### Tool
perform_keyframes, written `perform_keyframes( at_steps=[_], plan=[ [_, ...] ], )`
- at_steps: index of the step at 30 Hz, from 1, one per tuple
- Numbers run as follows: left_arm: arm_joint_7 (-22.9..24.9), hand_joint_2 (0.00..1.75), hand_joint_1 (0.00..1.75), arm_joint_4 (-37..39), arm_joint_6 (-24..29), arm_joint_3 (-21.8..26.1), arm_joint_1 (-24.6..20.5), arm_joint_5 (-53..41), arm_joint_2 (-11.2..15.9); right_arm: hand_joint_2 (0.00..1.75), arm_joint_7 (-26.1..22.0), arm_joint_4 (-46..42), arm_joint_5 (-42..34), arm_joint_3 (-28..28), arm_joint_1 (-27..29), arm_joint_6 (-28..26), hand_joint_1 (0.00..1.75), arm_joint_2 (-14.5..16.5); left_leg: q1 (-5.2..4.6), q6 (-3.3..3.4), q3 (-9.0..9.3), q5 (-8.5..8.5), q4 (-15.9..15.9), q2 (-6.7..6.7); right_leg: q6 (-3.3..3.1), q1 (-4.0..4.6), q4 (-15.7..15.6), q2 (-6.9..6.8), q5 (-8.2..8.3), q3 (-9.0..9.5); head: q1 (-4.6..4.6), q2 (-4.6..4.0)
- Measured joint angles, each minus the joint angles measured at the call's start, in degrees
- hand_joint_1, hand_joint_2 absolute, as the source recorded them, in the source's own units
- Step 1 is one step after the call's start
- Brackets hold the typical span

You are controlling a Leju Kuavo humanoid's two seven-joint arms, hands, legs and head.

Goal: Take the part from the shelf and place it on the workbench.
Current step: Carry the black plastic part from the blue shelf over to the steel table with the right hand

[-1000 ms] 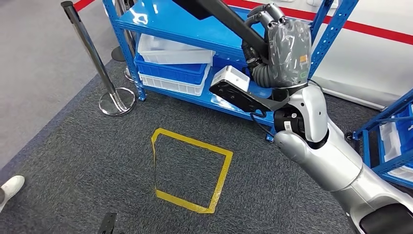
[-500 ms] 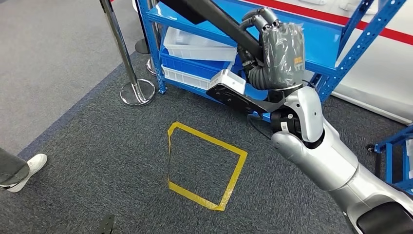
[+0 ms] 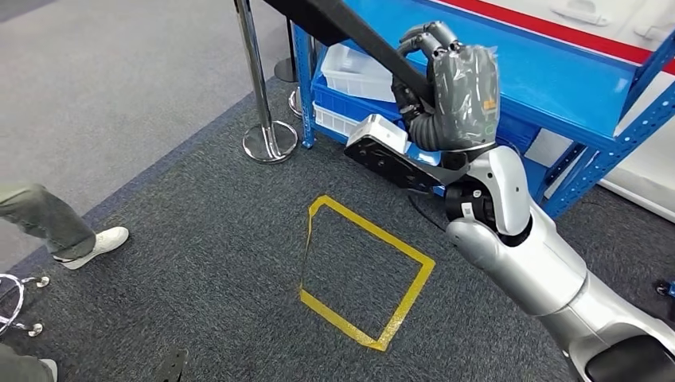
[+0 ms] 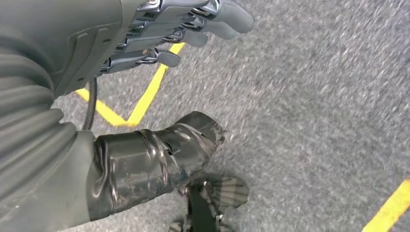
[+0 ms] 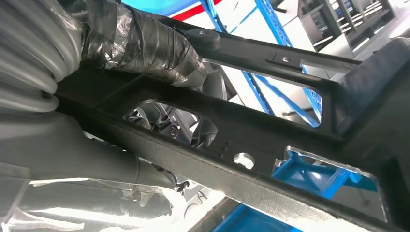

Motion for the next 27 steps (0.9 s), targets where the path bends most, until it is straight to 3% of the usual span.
perform_keyframes(
  at_steps=[2, 4, 6, 7, 8, 10, 12, 13, 15, 17, 18, 20, 21, 22, 23, 24, 25, 27],
  plan=[
    [-0.1, 1.75, 0.0, 0.07, 0.05, -0.05, 0.18, -0.01, 0.1, 1.75, 0.0, 0.02, -0.18, 0.0, -0.01, 0.16, 1.75, 0.01, -0.24, -0.62, -0.9, -1.05, 1.39, 1.96, -0.01, -0.45, -1.0, -1.33, 0.35, 0.34, -0.22, 0.0],
    [-0.25, 1.75, 0.0, 0.09, 0.07, -0.08, 0.09, -0.02, 0.12, 1.75, 0.0, 0.04, -0.39, 0.0, 0.0, 0.3, 1.75, 0.01, -0.28, -1.14, -3.23, -4.12, 6.7, 5.09, -0.09, -0.59, -1.37, -2.66, 0.61, 0.46, -0.54, 0.0],
    [-0.38, 1.75, 0.0, 0.09, 0.08, -0.08, -0.07, -0.01, 0.17, 1.75, 0.01, 0.07, -0.56, 0.0, 0.15, 0.44, 1.75, 0.0, -0.09, -1.6, -5.83, -6.67, 12.89, 6.19, -0.11, -0.54, -1.19, -4.12, 0.62, 0.28, -0.63, 0.0],
    [-0.45, 1.75, 0.0, 0.09, 0.1, -0.09, -0.06, 0.0, 0.2, 1.75, 0.01, 0.09, -0.6, 0.0, 0.29, 0.54, 1.75, -0.01, -0.04, -1.76, -6.11, -6.75, 13.96, 6.4, -0.1, -0.54, -1.09, -4.86, 0.61, 0.19, -0.62, 0.0],
    [-0.52, 1.75, 0.0, 0.09, 0.14, -0.09, -0.02, 0.03, 0.24, 1.75, 0.01, 0.11, -0.61, 0.0, 0.43, 0.61, 1.75, -0.03, -0.02, -1.85, -5.29, -5.91, 12.94, 6.62, -0.08, -0.55, -1.0, -5.55, 0.59, 0.11, -0.61, 0.0],
    [-0.68, 1.75, 0.0, 0.09, 0.29, -0.1, 0.0, 0.13, 0.36, 1.75, 0.01, 0.1, -0.61, 0.0, 0.54, 0.7, 1.75, -0.1, -0.1, -1.76, -1.1, -3.18, 5.91, 8.16, 0.12, -0.48, -0.86, -6.81, 0.51, 0.08, -0.59, 0.0],
    [-0.82, 1.75, 0.0, 0.09, 0.47, -0.1, -0.16, 0.2, 0.5, 1.75, 0.02, 0.03, -0.61, -0.12, 0.5, 0.76, 1.75, -0.23, -0.47, -1.01, 2.01, -1.77, 0.36, 9.7, 0.61, -0.14, -0.74, -7.81, 0.43, 0.03, -0.56, 0.0],
    [-0.87, 1.75, 0.0, 0.09, 0.54, -0.1, -0.24, 0.22, 0.56, 1.75, 0.03, -0.03, -0.61, -0.24, 0.49, 0.79, 1.75, -0.29, -0.67, -0.54, 2.3, -1.77, -0.51, 9.9, 0.89, 0.07, -0.73, -8.27, 0.44, 0.02, -0.54, 0.0],
    [-0.93, 1.75, 0.0, 0.09, 0.61, -0.11, -0.22, 0.24, 0.69, 1.75, 0.13, -0.15, -0.61, -0.49, 0.52, 0.84, 1.75, -0.4, -0.74, 0.35, 2.12, -1.38, -0.62, 8.67, 1.48, 0.28, -0.9, -9.22, 0.5, 0.11, -0.5, 0.0],
    [-0.8, 1.75, 0.0, 0.09, 0.62, -0.14, 0.0, 0.23, 0.81, 1.75, 0.31, -0.23, -0.61, -0.73, 0.59, 0.91, 1.75, -0.61, -0.52, 1.06, 2.22, -0.93, -1.16, 7.69, 1.99, 0.07, 0.27, -8.21, -0.7, -0.28, -0.48, 0.0],
    [-0.7, 1.75, 0.0, 0.09, 0.61, -0.15, 0.04, 0.21, 0.87, 1.75, 0.4, -0.25, -0.61, -0.87, 0.64, 0.93, 1.75, -0.78, -0.38, 1.41, 2.29, -0.7, -1.43, 7.27, 2.15, -0.06, 2.34, -6.93, -2.15, -1.14, -0.43, 0.0],
    [-0.57, 1.75, 0.0, 0.09, 0.61, -0.2, -0.04, 0.05, 0.95, 1.75, 0.64, -0.4, -0.61, -1.19, 0.95, 0.96, 1.75, -1.18, -0.34, 1.85, 2.13, -0.45, -1.54, 6.28, 2.25, -0.18, 9.53, -4.26, -5.93, -4.29, -0.36, 0.0],
    [-0.59, 1.75, 0.0, 0.09, 0.62, -0.26, -0.11, -0.09, 1.02, 1.75, 0.81, -0.51, -0.6, -1.29, 1.24, 0.96, 1.75, -1.41, -0.38, 1.96, 2.02, -0.39, -1.51, 5.65, 2.27, -0.17, 13.08, -3.65, -7.25, -5.9, -0.33, 0.0],
    [-0.66, 1.75, 0.0, 0.09, 0.65, -0.37, -0.13, -0.22, 1.11, 1.75, 1.02, -0.64, -0.59, -1.35, 1.61, 0.98, 1.75, -1.67, -0.41, 2.0, 1.95, -0.36, -1.43, 4.94, 2.28, -0.18, 15.16, -3.33, -7.57, -6.88, -0.34, 0.0],
    [-0.8, 1.75, 0.0, 0.09, 0.69, -0.51, -0.12, -0.32, 1.23, 1.75, 1.22, -0.83, -0.56, -1.42, 1.97, 1.03, 1.75, -1.96, -0.41, 2.01, 1.9, -0.35, -1.31, 4.19, 2.27, -0.21, 15.16, -3.17, -6.8, -6.87, -0.34, 0.0],
    [-1.04, 1.75, 0.0, 0.09, 0.73, -0.69, -0.1, -0.39, 1.37, 1.75, 1.4, -1.09, -0.5, -1.54, 2.27, 1.13, 1.75, -2.32, -0.37, 1.97, 1.82, -0.37, -1.11, 3.41, 2.22, -0.28, 12.83, -2.95, -5.03, -5.76, -0.33, 0.0],
    [-1.35, 1.75, 0.0, 0.09, 0.75, -0.86, -0.07, -0.42, 1.5, 1.75, 1.61, -1.43, -0.42, -1.75, 2.46, 1.26, 1.75, -2.71, -0.3, 1.88, 1.72, -0.42, -0.85, 2.62, 2.14, -0.42, 8.96, -2.26, -2.92, -3.97, -0.32, 0.0],
    [-2.11, 1.75, 0.0, 0.09, 0.69, -1.09, -0.09, -0.64, 1.69, 1.75, 2.05, -2.17, -0.21, -2.44, 2.63, 1.58, 1.75, -3.45, -0.26, 1.37, 1.07, -0.41, -0.25, 1.21, 2.02, -0.72, 2.32, 0.42, -0.6, -0.93, -0.31, 0.0]
  ],
)
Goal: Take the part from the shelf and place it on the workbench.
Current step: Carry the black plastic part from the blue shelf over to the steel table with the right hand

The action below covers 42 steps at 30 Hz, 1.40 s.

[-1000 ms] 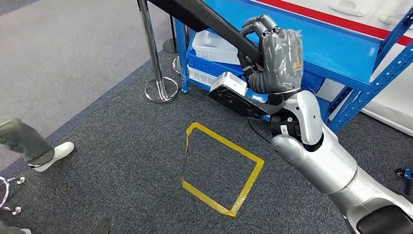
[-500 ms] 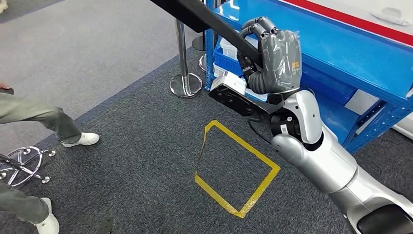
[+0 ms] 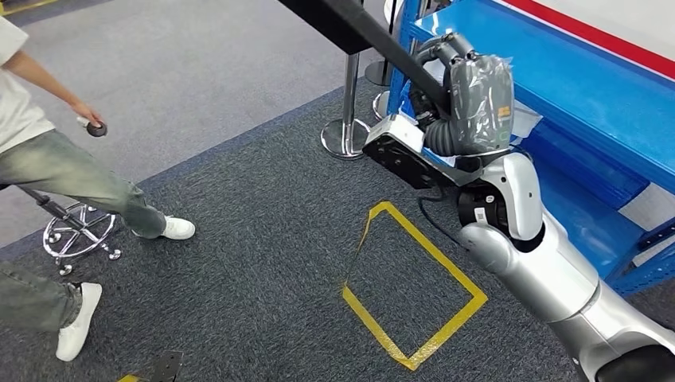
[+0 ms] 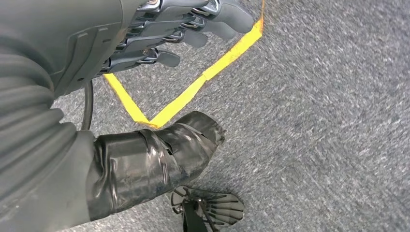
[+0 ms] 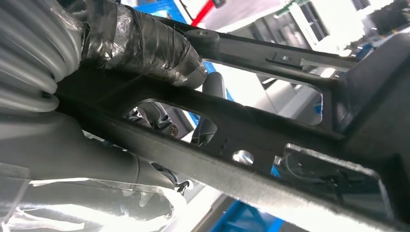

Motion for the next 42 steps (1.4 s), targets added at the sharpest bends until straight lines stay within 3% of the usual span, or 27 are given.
perform_keyframes(
  at_steps=[2, 4, 6, 8, 10, 11, 12, 15, 17, 19, 21, 23, 24, 25, 26, 28, 30, 32, 34, 35, 36, 37, 39, 41, 42],
  plan=[
    [-0.71, 1.75, 0.0, 0.0, -0.21, -0.2, 0.03, -0.46, 0.1, 1.75, 0.51, -0.75, 0.27, -0.58, 0.2, 0.26, 1.75, -0.56, 0.25, -0.84, -0.82, 0.4, 0.13, -1.21, -0.11, 0.1, -1.88, 1.34, 0.06, 0.71, 0.02, 0.0],
    [-1.19, 1.75, 0.0, 0.01, -0.4, -0.41, 0.3, -0.89, 0.2, 1.75, 1.0, -1.4, 0.58, -1.0, 0.43, 0.44, 1.75, -1.0, 0.6, -1.62, -1.3, 0.81, -0.12, -2.21, -0.56, 0.08, -2.31, 0.12, 0.41, 0.82, 0.05, 0.0],
    [-1.45, 1.75, 0.0, 0.02, -0.52, -0.56, 0.46, -1.13, 0.25, 1.75, 1.3, -1.86, 0.78, -1.44, 0.58, 0.64, 1.75, -1.29, 0.35, -2.2, -2.2, -0.23, 1.57, 0.13, -1.18, -0.17, -2.91, -1.26, 0.79, 1.17, -0.34, 0.0],
    [-1.58, 1.75, 0.0, 0.02, -0.59, -0.8, 0.2, -1.48, 0.32, 1.75, 1.44, -2.43, 0.84, -1.84, 0.67, 1.01, 1.75, -1.52, 0.16, -2.61, -4.84, -3.22, 7.44, 3.95, -1.6, 0.0, -3.1, -2.72, 0.88, 1.34, -0.82, 0.0],
    [-1.62, 1.75, 0.0, 0.02, -0.64, -1.17, -0.18, -1.96, 0.41, 1.75, 1.74, -2.81, 0.83, -2.09, 0.72, 1.49, 1.75, -1.8, 0.28, -2.78, -7.72, -5.44, 13.71, 5.2, -1.8, 0.25, -2.99, -4.32, 0.81, 1.3, -0.92, 0.0],
    [-1.64, 1.75, 0.0, 0.02, -0.66, -1.34, -0.39, -2.13, 0.4, 1.75, 2.02, -2.96, 0.78, -2.16, 0.77, 1.74, 1.75, -1.95, 0.28, -2.74, -7.96, -5.24, 14.42, 5.37, -1.82, 0.34, -2.96, -5.11, 0.78, 1.29, -0.94, 0.0],
    [-1.65, 1.75, 0.0, 0.02, -0.67, -1.51, -0.62, -2.35, 0.39, 1.75, 2.31, -3.14, 0.73, -2.2, 0.82, 1.96, 1.75, -2.1, 0.27, -2.61, -7.07, -4.16, 12.99, 5.5, -1.82, 0.43, -2.95, -5.84, 0.76, 1.29, -0.95, 0.0],
    [-1.64, 1.75, 0.0, 0.02, -0.66, -1.77, -1.76, -3.04, 0.38, 1.75, 3.3, -4.3, 0.5, -2.83, 0.86, 2.37, 1.75, -2.72, -0.35, -1.52, -0.95, -0.4, 1.99, 7.9, -1.62, 0.78, -2.97, -7.84, 0.68, 1.31, -0.89, 0.0],
    [-1.52, 1.75, 0.0, 0.02, -0.8, -1.96, -2.59, -3.63, 0.38, 1.75, 3.8, -5.24, 0.27, -3.59, 0.91, 2.39, 1.75, -3.16, -0.92, -0.72, 0.27, -0.19, -0.74, 8.77, -1.16, 0.96, -3.08, -8.9, 0.66, 1.31, -0.83, 0.0],
    [-1.2, 1.75, 0.0, 0.02, -1.24, -2.32, -3.02, -4.07, 0.38, 1.75, 4.3, -6.21, -0.09, -4.11, 1.27, 2.42, 1.75, -3.47, -0.86, -0.13, 0.25, 0.18, -1.05, 7.64, -0.49, 1.05, -3.26, -9.7, 0.57, 1.44, -0.82, 0.0],
    [-0.88, 1.75, 0.0, 0.02, -1.98, -2.68, -3.14, -4.11, 0.39, 1.75, 4.93, -7.31, -0.31, -4.52, 2.16, 2.66, 1.75, -3.93, -0.53, 0.42, 0.62, 0.64, -1.82, 6.58, 0.07, 0.94, -1.83, -8.05, -0.78, 1.0, -0.75, 0.0],
    [-0.72, 1.75, 0.0, 0.02, -2.7, -2.87, -3.24, -3.95, 0.44, 1.75, 5.56, -8.46, -0.3, -4.97, 3.47, 3.13, 1.75, -4.72, -0.38, 0.78, 0.76, 0.97, -2.21, 5.49, 0.33, 0.74, 4.0, -5.02, -4.23, -1.55, -0.65, 0.0],
    [-0.62, 1.75, 0.0, 0.02, -2.95, -2.92, -3.28, -3.87, 0.46, 1.75, 5.86, -9.02, -0.22, -5.15, 4.19, 3.4, 1.75, -5.08, -0.37, 0.88, 0.67, 1.02, -2.17, 4.87, 0.37, 0.73, 7.86, -4.18, -5.98, -3.38, -0.62, 0.0],
    [-0.49, 1.75, 0.0, 0.02, -3.08, -2.98, -3.25, -3.85, 0.48, 1.75, 6.11, -9.48, -0.14, -5.28, 4.91, 3.64, 1.75, -5.46, -0.37, 0.92, 0.6, 1.04, -2.09, 4.16, 0.43, 0.69, 10.95, -3.81, -6.95, -4.93, -0.61, 0.0],
    [-0.33, 1.75, 0.0, 0.02, -3.15, -3.04, -3.16, -3.86, 0.49, 1.75, 6.38, -9.92, -0.05, -5.37, 5.56, 3.9, 1.75, -5.81, -0.37, 0.92, 0.57, 1.02, -1.97, 3.43, 0.49, 0.62, 12.38, -3.66, -6.85, -5.72, -0.62, 0.0],
    [-0.02, 1.75, 0.0, 0.02, -3.17, -3.13, -2.96, -3.95, 0.5, 1.75, 6.74, -10.68, 0.04, -5.52, 6.47, 4.25, 1.75, -6.47, -0.29, 0.78, 0.52, 0.89, -1.57, 1.84, 0.56, 0.33, 8.82, -3.33, -3.55, -4.31, -0.6, 0.0],
    [0.27, 1.75, 0.0, 0.02, -3.17, -3.18, -2.94, -4.22, 0.52, 1.75, 6.94, -11.51, 0.1, -5.82, 6.87, 4.41, 1.75, -7.03, -0.21, 0.35, 0.09, 0.63, -0.8, 0.23, 0.6, -0.19, 1.48, -1.0, -0.2, -1.09, -0.62, 0.0],
    [0.61, 1.75, 0.0, 0.02, -3.16, -3.33, -3.01, -4.81, 0.61, 1.75, 7.11, -12.39, 0.26, -6.17, 7.3, 4.63, 1.75, -7.48, -0.05, -0.32, -0.79, 0.67, -0.26, -1.23, 0.55, -0.38, -1.98, 1.03, 0.52, 0.38, -0.61, 0.0],
    [0.81, 1.75, 0.0, 0.02, -3.09, -3.67, -3.0, -5.59, 0.73, 1.75, 7.22, -13.08, 0.55, -6.35, 7.95, 4.92, 1.75, -7.73, 0.27, -1.08, -1.39, 1.09, -0.38, -2.7, 0.14, -0.27, -2.19, 0.25, 0.56, 0.43, -0.57, 0.0],
    [0.82, 1.75, 0.0, 0.01, -3.01, -3.86, -3.0, -5.96, 0.73, 1.75, 7.21, -13.32, 0.68, -6.39, 8.22, 5.03, 1.75, -7.77, 0.3, -1.38, -1.65, 1.04, -0.24, -2.54, -0.15, -0.25, -2.42, -0.5, 0.69, 0.56, -0.61, 0.0],
    [0.75, 1.75, 0.0, 0.0, -2.88, -4.0, -3.15, -6.26, 0.74, 1.75, 7.15, -13.48, 0.77, -6.44, 8.4, 5.09, 1.75, -7.78, 0.19, -1.66, -2.14, 0.55, 0.6, -1.41, -0.51, -0.32, -2.65, -1.25, 0.84, 0.7, -0.8, 0.0],
    [0.63, 1.75, 0.0, -0.01, -2.72, -4.09, -3.45, -6.52, 0.81, 1.75, 6.99, -13.59, 0.81, -6.5, 8.54, 5.09, 1.75, -7.78, 0.05, -1.89, -3.12, -0.54, 2.55, 0.36, -0.85, -0.36, -2.87, -2.04, 0.93, 0.84, -0.95, 0.0],
    [0.27, 1.75, 0.0, -0.02, -2.42, -4.25, -4.28, -6.88, 0.92, 1.75, 6.5, -13.72, 0.85, -6.67, 8.96, 4.82, 1.75, -7.78, -0.06, -2.26, -6.39, -3.76, 9.4, 4.09, -1.3, -0.08, -2.95, -3.64, 0.9, 0.96, -1.26, 0.0],
    [-0.05, 1.75, 0.0, -0.03, -2.27, -4.51, -4.91, -6.98, 0.98, 1.75, 5.84, -13.74, 0.82, -6.73, 9.54, 4.39, 1.75, -7.75, 0.02, -2.34, -8.92, -5.34, 14.69, 5.23, -1.48, 0.14, -2.93, -5.26, 0.77, 1.02, -1.28, 0.0],
    [-0.14, 1.75, 0.0, -0.03, -2.25, -4.63, -5.04, -6.99, 0.98, 1.75, 5.52, -13.72, 0.81, -6.74, 9.83, 4.23, 1.75, -7.73, 0.02, -2.24, -8.67, -4.67, 14.37, 5.42, -1.51, 0.2, -2.93, -6.02, 0.68, 1.07, -1.28, 0.0]
  ],
)
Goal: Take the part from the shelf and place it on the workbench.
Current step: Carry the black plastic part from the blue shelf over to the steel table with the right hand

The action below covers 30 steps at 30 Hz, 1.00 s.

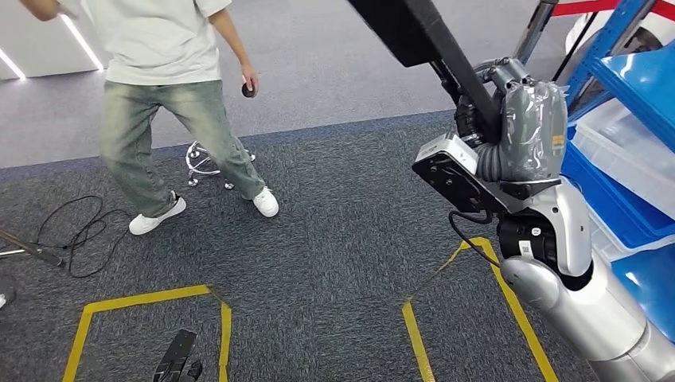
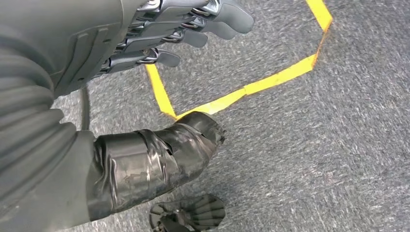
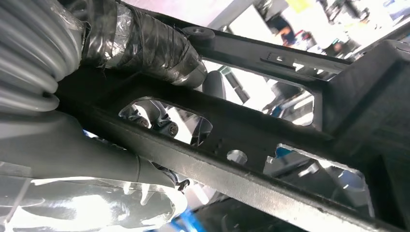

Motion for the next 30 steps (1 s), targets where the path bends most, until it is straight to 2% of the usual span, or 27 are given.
perform_keyframes(
  at_steps=[1, 2, 4, 5, 6, 7, 8, 10, 12, 13, 14, 15, 16, 17, 19, 20, 21, 22, 23, 24, 25, 27, 28, 29, 30],
  plan=[
    [-0.03, 1.75, 0.0, 0.0, 0.01, -0.06, -0.04, 0.01, 0.02, 1.75, -0.27, 0.02, -0.01, 0.0, 0.23, -0.09, 1.75, 0.03, -0.04, 0.19, 1.42, 1.47, -2.47, 0.26, 0.02, 0.06, 0.0, -0.71, -0.1, 0.1, -0.01, 0.0],
    [-0.05, 1.75, 0.0, -0.01, -0.01, -0.07, -0.06, 0.02, 0.06, 1.75, -0.49, 0.04, -0.01, 0.0, 0.37, -0.17, 1.75, 0.06, -0.17, 0.51, 3.66, 3.18, -6.44, 0.98, 0.09, 0.12, 0.0, -1.34, -0.21, 0.23, -0.01, 0.0],
    [-0.07, 1.75, 0.0, 0.0, -0.14, -0.07, -0.15, 0.05, 0.19, 1.75, -0.79, 0.05, 0.01, -0.03, 0.47, -0.36, 1.75, 0.08, -0.9, 1.37, 7.35, 4.94, -13.12, 3.0, 0.43, 0.43, -0.03, -2.42, -0.44, 0.42, 0.04, 0.0],
    [-0.07, 1.75, 0.0, 0.0, -0.28, -0.08, -0.13, 0.07, 0.26, 1.75, -0.9, 0.05, 0.06, -0.06, 0.55, -0.47, 1.75, 0.08, -1.23, 1.74, 8.09, 5.04, -14.65, 3.54, 0.67, 0.58, -0.07, -2.94, -0.54, 0.49, 0.07, 0.0],
    [-0.06, 1.75, 0.0, 0.01, -0.44, -0.08, 0.0, 0.12, 0.34, 1.75, -1.01, 0.06, 0.15, -0.09, 0.7, -0.54, 1.75, 0.09, -1.48, 2.02, 8.14, 4.86, -15.01, 3.42, 0.93, 0.71, -0.18, -3.46, -0.63, 0.58, 0.09, 0.0],
    [-0.07, 1.75, 0.0, 0.01, -0.61, -0.09, 0.24, 0.17, 0.41, 1.75, -1.08, 0.06, 0.26, -0.1, 0.88, -0.58, 1.75, 0.11, -1.46, 2.29, 8.14, 4.99, -15.22, 2.68, 1.24, 0.77, -0.33, -4.02, -0.71, 0.78, 0.1, 0.0],
    [-0.08, 1.75, 0.0, 0.01, -0.73, -0.09, 0.62, 0.25, 0.47, 1.75, -1.11, 0.04, 0.38, -0.13, 1.1, -0.59, 1.75, 0.12, -1.32, 2.54, 8.32, 5.14, -15.54, 2.06, 1.52, 0.7, -0.25, -4.0, -0.98, 0.92, 0.12, 0.0],
    [-0.13, 1.75, 0.0, 0.01, -0.89, -0.09, 1.18, 0.39, 0.54, 1.75, -1.11, -0.01, 0.67, -0.25, 1.45, -0.57, 1.75, 0.1, -0.93, 3.2, 8.84, 5.48, -16.3, 0.89, 1.88, 0.5, 2.26, -1.79, -2.88, 0.04, 0.28, 0.0],
    [-0.16, 1.75, 0.0, 0.01, -0.94, -0.09, 1.36, 0.48, 0.55, 1.75, -1.1, -0.04, 0.88, -0.38, 1.87, -0.55, 1.75, 0.02, -0.72, 3.61, 9.02, 5.59, -16.54, -0.35, 1.95, 0.35, 8.96, 1.22, -6.28, -3.12, 0.49, 0.0],
    [-0.16, 1.75, 0.0, 0.01, -0.94, -0.09, 1.37, 0.51, 0.55, 1.75, -1.1, -0.04, 0.91, -0.4, 2.18, -0.55, 1.75, -0.01, -0.73, 3.71, 9.01, 5.57, -16.49, -1.08, 2.01, 0.35, 12.54, 1.89, -7.56, -4.98, 0.56, 0.0],
    [-0.16, 1.75, 0.0, 0.01, -0.94, -0.09, 1.41, 0.54, 0.55, 1.75, -1.1, -0.04, 0.91, -0.42, 2.5, -0.55, 1.75, -0.01, -0.73, 3.73, 9.02, 5.51, -16.4, -1.9, 2.07, 0.35, 14.81, 2.21, -7.88, -6.32, 0.56, 0.0],
    [-0.17, 1.75, 0.0, 0.01, -0.94, -0.1, 1.48, 0.56, 0.55, 1.75, -1.09, -0.03, 0.91, -0.42, 2.75, -0.55, 1.75, -0.02, -0.72, 3.72, 9.04, 5.43, -16.24, -2.73, 2.12, 0.3, 15.19, 2.34, -7.16, -6.81, 0.55, 0.0],
    [-0.17, 1.75, 0.0, 0.01, -0.94, -0.1, 1.57, 0.58, 0.55, 1.75, -1.06, -0.03, 0.92, -0.43, 2.91, -0.55, 1.75, -0.03, -0.69, 3.65, 9.06, 5.3, -15.99, -3.61, 2.15, 0.2, 13.23, 2.56, -5.3, -6.19, 0.57, 0.0],
    [-0.17, 1.75, 0.0, 0.01, -0.95, -0.1, 1.65, 0.6, 0.54, 1.75, -1.03, -0.03, 0.93, -0.45, 2.96, -0.55, 1.75, -0.04, -0.64, 3.51, 9.06, 5.11, -15.66, -4.45, 2.16, 0.03, 9.63, 3.15, -2.92, -4.78, 0.57, 0.0],
    [-0.16, 1.75, 0.0, 0.01, -1.03, -0.11, 1.65, 0.64, 0.53, 1.75, -0.98, -0.06, 0.96, -0.51, 2.99, -0.54, 1.75, -0.05, -0.61, 3.01, 8.63, 4.73, -14.81, -6.0, 2.15, -0.45, 3.15, 5.88, -0.2, -2.04, 0.53, 0.0],
    [-0.18, 1.75, 0.0, 0.01, -1.12, -0.11, 1.6, 0.68, 0.52, 1.75, -0.95, -0.1, 0.99, -0.55, 3.05, -0.51, 1.75, -0.07, -0.53, 2.67, 8.26, 4.69, -14.5, -6.65, 2.13, -0.55, 1.55, 6.93, 0.06, -1.37, 0.51, 0.0],
    [-0.22, 1.75, 0.0, 0.01, -1.27, -0.11, 1.62, 0.76, 0.54, 1.75, -0.89, -0.13, 1.02, -0.59, 3.12, -0.44, 1.75, -0.08, -0.42, 2.31, 7.89, 4.77, -14.41, -7.34, 2.03, -0.52, 1.16, 7.42, -0.26, -1.16, 0.51, 0.0],
    [-0.28, 1.75, 0.0, 0.01, -1.45, -0.11, 1.71, 0.86, 0.54, 1.75, -0.81, -0.17, 1.07, -0.62, 3.17, -0.3, 1.75, -0.1, -0.27, 1.95, 7.6, 4.92, -14.41, -8.05, 1.86, -0.45, 0.89, 6.96, -0.23, -1.02, 0.5, 0.0],
    [-0.34, 1.75, 0.0, 0.01, -1.64, -0.11, 1.88, 0.95, 0.55, 1.75, -0.7, -0.18, 1.12, -0.64, 3.2, -0.12, 1.75, -0.1, -0.13, 1.62, 7.37, 4.97, -14.45, -8.08, 1.59, -0.41, 0.8, 6.23, -0.14, -0.9, 0.5, 0.0],
    [-0.38, 1.75, 0.0, 0.01, -1.83, -0.11, 2.03, 0.99, 0.55, 1.75, -0.63, -0.2, 1.16, -0.66, 3.21, 0.05, 1.75, -0.09, -0.21, 1.31, 7.06, 4.69, -13.99, -7.12, 1.25, -0.44, 0.61, 5.53, -0.08, -0.7, 0.39, 0.0],
    [-0.4, 1.75, 0.0, 0.01, -1.95, -0.11, 2.06, 0.95, 0.54, 1.75, -0.54, -0.23, 1.2, -0.66, 3.19, 0.18, 1.75, -0.09, -0.31, 1.03, 6.33, 3.87, -12.53, -5.43, 0.9, -0.46, 0.38, 4.78, 0.0, -0.5, 0.21, 0.0],
    [-0.41, 1.75, 0.0, 0.01, -2.08, -0.11, 1.82, 0.78, 0.52, 1.75, -0.32, -0.31, 1.25, -0.68, 3.26, 0.33, 1.75, -0.11, -0.44, 0.57, 3.32, 0.88, -6.32, -1.56, 0.39, -0.25, 0.23, 3.22, -0.08, -0.24, -0.1, 0.0],
    [-0.41, 1.75, 0.0, 0.01, -2.09, -0.11, 1.7, 0.69, 0.51, 1.75, -0.21, -0.34, 1.29, -0.69, 3.33, 0.42, 1.75, -0.12, -0.37, 0.44, 1.38, -0.6, -2.51, -0.65, 0.23, -0.12, 0.24, 2.41, -0.17, -0.2, -0.14, 0.0],
    [-0.41, 1.75, 0.0, 0.01, -2.1, -0.11, 1.66, 0.65, 0.49, 1.75, -0.14, -0.34, 1.35, -0.7, 3.46, 0.5, 1.75, -0.12, -0.31, 0.39, -0.09, -1.36, 0.28, -0.24, 0.16, -0.04, 0.26, 1.61, -0.27, -0.13, -0.16, 0.0],
    [-0.41, 1.75, 0.0, 0.01, -2.09, -0.12, 1.68, 0.61, 0.47, 1.75, -0.11, -0.35, 1.47, -0.7, 3.64, 0.56, 1.75, -0.12, -0.3, 0.41, -0.61, -1.13, 1.18, -0.08, 0.14, 0.0, 0.27, 0.96, -0.4, -0.03, -0.16, 0.0]
  ],
)
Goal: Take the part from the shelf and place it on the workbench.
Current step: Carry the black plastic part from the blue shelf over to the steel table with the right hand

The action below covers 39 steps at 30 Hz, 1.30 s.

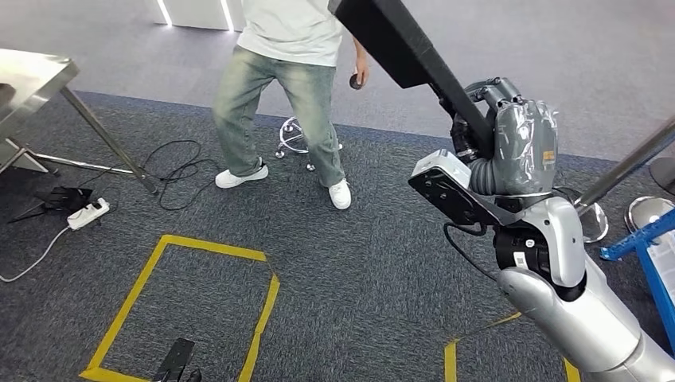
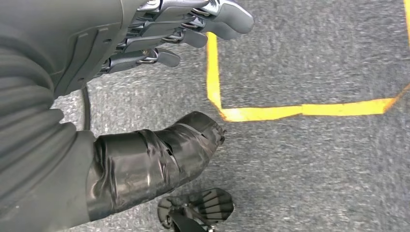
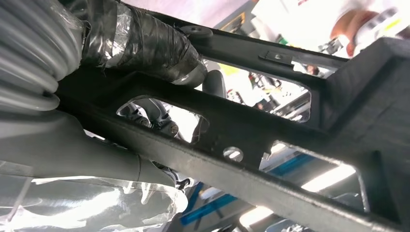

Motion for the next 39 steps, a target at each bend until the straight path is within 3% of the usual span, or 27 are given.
perform_keyframes(
  at_steps=[1, 4, 6, 9, 11, 13, 14, 15, 16, 18, 20, 25, 27, 29, 31, 32, 33, 34, 36, 39],
  plan=[
    [0.0, 1.75, 0.0, 0.0, 0.03, -0.01, 0.04, -0.05, -0.02, 1.75, 0.02, 0.0, 0.16, 0.0, 0.16, 0.02, 1.75, 0.0, 0.0, 0.09, 0.71, 1.26, -1.44, 0.07, 0.04, 0.02, 0.0, -0.55, -0.15, 0.16, 0.01, 0.0],
    [0.08, 1.75, 0.0, 0.0, 0.07, -0.01, 0.05, -0.33, 0.04, 1.75, 0.01, -0.01, 0.68, -0.03, 0.43, -0.07, 1.75, 0.0, -0.36, 0.73, 6.76, 5.77, -12.62, 0.76, 0.48, 0.12, -0.02, -1.77, -0.66, 0.7, 0.02, 0.0],
    [0.3, 1.75, 0.0, 0.0, -0.51, -0.02, 0.1, -0.51, 0.08, 1.75, -0.07, -0.01, 1.09, -0.08, 0.52, 0.15, 1.75, -0.01, -0.83, 1.22, 8.49, 5.94, -15.78, 1.12, 0.91, 0.25, -0.15, -2.23, -0.79, 0.78, 0.04, 0.0],
    [0.5, 1.75, 0.0, 0.0, -1.95, -0.03, 0.45, -0.51, 0.21, 1.75, -0.28, -0.01, 1.87, -0.11, 0.68, 1.03, 1.75, -0.04, -0.83, 2.04, 8.92, 6.05, -16.53, 0.83, 1.69, 0.26, -0.11, -1.99, -1.17, 0.79, 0.1, 0.0],
    [0.51, 1.75, 0.0, 0.0, -2.87, -0.03, 0.42, -0.29, 0.26, 1.75, -0.37, -0.01, 2.31, -0.11, 0.71, 1.47, 1.75, -0.17, -0.59, 2.78, 9.5, 6.24, -17.24, 0.68, 1.93, 0.22, 3.39, -0.45, -3.31, -0.78, 0.25, 0.0],
    [0.52, 1.75, 0.0, 0.0, -3.76, -0.03, 0.25, 0.01, 0.26, 1.75, -0.44, 0.0, 2.77, -0.11, 0.9, 1.84, 1.75, -0.26, -0.66, 3.26, 9.67, 6.14, -17.31, 0.44, 1.93, 0.21, 10.68, 0.96, -6.44, -4.46, 0.35, 0.0],
    [0.52, 1.75, 0.0, 0.0, -4.04, -0.03, 0.2, 0.1, 0.26, 1.75, -0.47, 0.0, 2.96, -0.11, 1.09, 2.0, 1.75, -0.29, -0.7, 3.36, 9.7, 6.07, -17.26, 0.26, 1.99, 0.22, 13.86, 1.22, -7.29, -6.28, 0.39, 0.0],
    [0.52, 1.75, 0.0, 0.0, -4.19, -0.03, 0.18, 0.12, 0.26, 1.75, -0.49, 0.01, 3.13, -0.11, 1.29, 2.17, 1.75, -0.3, -0.72, 3.41, 9.74, 5.98, -17.16, 0.02, 2.06, 0.2, 15.28, 1.32, -7.05, -7.33, 0.39, 0.0],
    [0.52, 1.75, 0.0, 0.0, -4.26, -0.03, 0.17, 0.13, 0.26, 1.75, -0.49, 0.01, 3.29, -0.11, 1.43, 2.34, 1.75, -0.31, -0.71, 3.4, 9.79, 5.85, -16.99, -0.23, 2.13, 0.12, 14.57, 1.34, -5.75, -7.34, 0.39, 0.0],
    [0.55, 1.75, 0.0, 0.0, -4.39, -0.03, 0.15, 0.13, 0.26, 1.75, -0.49, 0.02, 3.61, -0.11, 1.53, 2.53, 1.75, -0.33, -0.66, 3.13, 9.8, 5.39, -16.33, -0.78, 2.2, -0.15, 7.89, 1.47, -1.52, -4.68, 0.41, 0.0],
    [0.66, 1.75, 0.0, 0.0, -4.57, -0.03, 0.06, 0.11, 0.26, 1.75, -0.51, 0.0, 3.77, -0.11, 1.54, 2.55, 1.75, -0.35, -0.78, 2.58, 9.43, 4.93, -15.46, -1.26, 2.1, -0.19, 2.07, 1.78, 0.53, -2.05, 0.38, 0.0],
    [1.02, 1.75, 0.0, 0.0, -4.83, -0.03, 0.1, 0.08, 0.4, 1.75, -0.54, -0.02, 3.88, -0.11, 1.75, 2.54, 1.75, -0.35, -0.64, 1.17, 8.63, 4.32, -14.33, -1.18, 0.9, -0.07, 0.54, 1.76, 0.86, -1.35, 0.25, 0.0],
    [1.05, 1.75, 0.0, 0.0, -4.85, -0.04, 0.06, 0.07, 0.43, 1.75, -0.55, -0.03, 3.96, -0.11, 1.72, 2.52, 1.75, -0.36, -0.51, 0.62, 7.02, 2.21, -10.72, -0.5, 0.5, -0.18, 0.3, 1.59, 0.96, -1.12, 0.07, 0.0],
    [1.06, 1.75, 0.0, 0.0, -4.86, -0.05, 0.05, 0.07, 0.45, 1.75, -0.54, -0.02, 4.0, -0.11, 1.78, 2.52, 1.75, -0.37, -0.39, 0.25, 4.07, -0.53, -4.59, -0.18, 0.36, -0.14, 0.3, 1.5, 0.94, -1.1, -0.05, 0.0],
    [1.09, 1.75, 0.0, 0.0, -4.94, -0.05, 0.14, 0.07, 0.46, 1.75, -0.54, -0.02, 4.0, -0.11, 1.93, 2.54, 1.75, -0.36, -0.33, 0.16, 1.56, -1.7, 0.15, -0.07, 0.33, -0.09, 0.31, 1.45, 0.91, -1.1, -0.07, 0.0],
    [1.1, 1.75, 0.0, 0.0, -4.99, -0.05, 0.18, 0.06, 0.45, 1.75, -0.54, -0.02, 4.0, -0.11, 1.98, 2.55, 1.75, -0.36, -0.33, 0.24, 1.52, -0.96, 0.02, -0.05, 0.33, -0.09, 0.32, 1.43, 0.89, -1.06, -0.07, 0.0],
    [1.13, 1.75, 0.0, 0.0, -5.04, -0.05, 0.18, 0.05, 0.46, 1.75, -0.55, -0.02, 4.0, -0.11, 2.0, 2.55, 1.75, -0.36, -0.33, 0.4, 2.61, 0.66, -2.33, -0.03, 0.36, -0.09, 0.31, 1.43, 0.84, -0.99, -0.07, 0.0],
    [1.16, 1.75, 0.0, 0.0, -5.08, -0.05, 0.15, 0.04, 0.48, 1.75, -0.55, -0.02, 4.0, -0.11, 1.99, 2.56, 1.75, -0.36, -0.34, 0.62, 4.65, 2.66, -6.36, 0.02, 0.42, -0.1, 0.31, 1.43, 0.78, -0.88, -0.07, 0.0],
    [1.22, 1.75, 0.0, 0.0, -5.16, -0.05, 0.02, 0.0, 0.5, 1.75, -0.55, -0.02, 4.0, -0.11, 1.98, 2.56, 1.75, -0.37, -0.61, 1.12, 8.28, 4.83, -13.37, 0.13, 0.76, 0.02, 0.28, 1.42, 0.65, -0.78, -0.04, 0.0],
    [1.43, 1.75, 0.0, 0.0, -5.19, -0.14, -0.06, -0.02, 0.51, 1.75, -0.54, -0.02, 4.02, -0.11, 1.99, 2.59, 1.75, -0.36, -1.04, 1.88, 9.32, 4.93, -15.69, 0.06, 1.67, 0.08, -0.08, 1.41, 0.67, -0.73, -0.01, 0.0]
  ],
)
